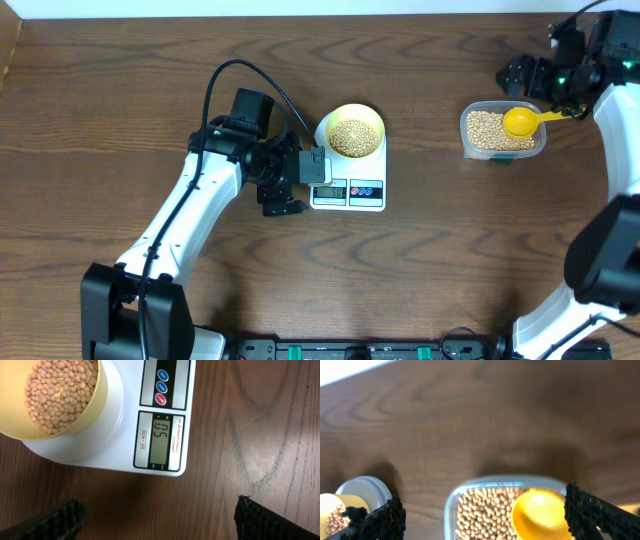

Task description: Scoop item into bowl and weigh 50g on scale

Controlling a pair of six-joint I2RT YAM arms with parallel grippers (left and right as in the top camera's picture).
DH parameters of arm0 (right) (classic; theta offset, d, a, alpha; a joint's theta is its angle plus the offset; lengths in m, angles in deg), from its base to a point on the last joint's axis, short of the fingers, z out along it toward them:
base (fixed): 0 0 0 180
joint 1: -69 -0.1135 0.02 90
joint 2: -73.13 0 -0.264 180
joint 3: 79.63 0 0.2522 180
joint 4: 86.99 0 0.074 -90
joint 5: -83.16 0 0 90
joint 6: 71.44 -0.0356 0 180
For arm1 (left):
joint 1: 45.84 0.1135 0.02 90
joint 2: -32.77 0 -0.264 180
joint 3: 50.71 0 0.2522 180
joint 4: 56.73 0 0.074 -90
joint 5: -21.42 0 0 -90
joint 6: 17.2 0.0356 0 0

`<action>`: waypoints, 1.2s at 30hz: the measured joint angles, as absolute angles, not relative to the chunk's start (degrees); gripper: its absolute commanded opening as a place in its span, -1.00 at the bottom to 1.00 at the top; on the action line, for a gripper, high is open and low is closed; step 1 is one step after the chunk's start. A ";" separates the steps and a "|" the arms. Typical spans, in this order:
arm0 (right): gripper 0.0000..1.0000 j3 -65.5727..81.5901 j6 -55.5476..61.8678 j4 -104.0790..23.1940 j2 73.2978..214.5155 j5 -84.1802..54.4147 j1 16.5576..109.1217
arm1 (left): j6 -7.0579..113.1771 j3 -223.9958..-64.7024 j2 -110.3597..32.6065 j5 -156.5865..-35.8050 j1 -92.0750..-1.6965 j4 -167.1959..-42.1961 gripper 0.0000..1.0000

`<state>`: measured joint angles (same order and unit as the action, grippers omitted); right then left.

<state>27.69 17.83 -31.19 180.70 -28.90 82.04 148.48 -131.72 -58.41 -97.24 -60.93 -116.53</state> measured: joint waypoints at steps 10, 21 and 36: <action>0.98 27.56 32.69 -35.14 159.83 -24.10 69.63 | 148.48 -131.72 -58.41 -97.27 -60.93 -116.53 0.95; 0.98 6.93 35.07 -47.82 140.27 -19.09 61.95 | 148.48 -131.72 -58.41 -97.40 -60.93 -116.51 0.95; 0.99 -36.13 31.27 -81.61 100.99 -18.83 63.18 | 148.48 -131.72 -58.41 -97.42 -60.93 -116.51 0.95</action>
